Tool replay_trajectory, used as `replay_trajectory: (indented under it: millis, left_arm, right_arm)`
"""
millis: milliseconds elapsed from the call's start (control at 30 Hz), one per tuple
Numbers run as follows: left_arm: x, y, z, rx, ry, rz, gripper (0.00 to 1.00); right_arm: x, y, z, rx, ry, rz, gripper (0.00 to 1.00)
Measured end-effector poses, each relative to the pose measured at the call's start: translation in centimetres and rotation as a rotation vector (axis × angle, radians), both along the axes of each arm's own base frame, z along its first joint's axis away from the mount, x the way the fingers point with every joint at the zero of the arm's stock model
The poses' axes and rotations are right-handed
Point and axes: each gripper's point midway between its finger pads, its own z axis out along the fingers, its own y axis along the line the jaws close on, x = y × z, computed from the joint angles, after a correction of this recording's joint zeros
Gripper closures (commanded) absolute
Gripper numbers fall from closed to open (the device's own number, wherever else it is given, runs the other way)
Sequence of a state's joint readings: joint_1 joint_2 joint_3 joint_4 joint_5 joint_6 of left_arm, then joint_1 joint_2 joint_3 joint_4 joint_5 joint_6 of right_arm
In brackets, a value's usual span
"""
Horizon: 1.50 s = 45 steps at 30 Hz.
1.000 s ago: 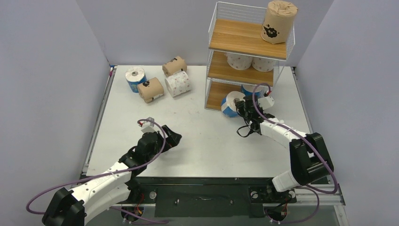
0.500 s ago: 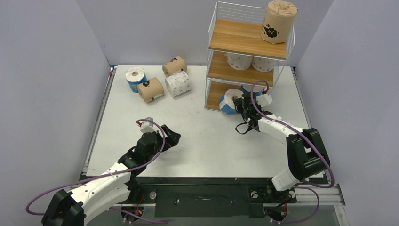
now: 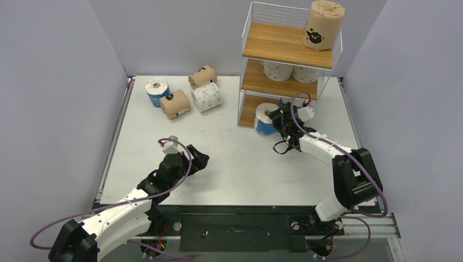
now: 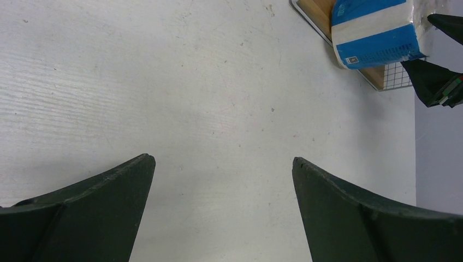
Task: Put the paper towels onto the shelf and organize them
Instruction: Place the paper towel on the shelf, then adjust the paper towel on the shelf.
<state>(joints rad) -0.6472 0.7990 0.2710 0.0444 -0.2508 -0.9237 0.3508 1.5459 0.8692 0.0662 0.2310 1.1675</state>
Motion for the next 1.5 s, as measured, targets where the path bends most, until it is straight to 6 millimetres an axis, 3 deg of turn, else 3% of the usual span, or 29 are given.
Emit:
replay_trajectory:
  millis: [333,567,800,900,1000,1133,1300,1500]
  left_arm:
    - [-0.1,0.1,-0.2,0.01,0.007,0.0,0.03]
    - [-0.1,0.1,-0.3,0.01,0.008,0.0,0.03]
    - [-0.1,0.1,-0.2,0.006,0.007,0.001,0.03]
    - [-0.1,0.1,-0.1,0.0,0.006,0.002,0.03]
    - [-0.1,0.0,-0.2,-0.002,0.01,0.004,0.03]
    - [-0.2,0.0,-0.5,0.002,0.021,0.003,0.03]
    - [-0.3,-0.2,-0.6,0.002,0.024,-0.003,0.03]
    - [-0.4,-0.3,-0.5,0.0,0.023,-0.006,0.03]
  right_arm:
    - [-1.3,-0.1,0.4,-0.01,0.013,0.043,0.34]
    - [-3.2,-0.9,5.0,-0.016,-0.107,0.082,0.34]
    - [-4.9,-0.3,7.5,-0.145,-0.185,0.209,0.48]
    - [-6.5,1.6,7.7,-0.254,-0.215,0.302,0.64]
    - [-8.7,3.3,6.5,-0.359,-0.239,0.382,0.71]
    - [-10.1,2.0,2.4,-0.468,-0.169,0.389,0.81]
    - [-9.8,1.7,-1.1,-0.53,-0.08,0.403,0.91]
    - [-9.3,2.1,-4.8,-0.542,-0.003,0.418,0.95]
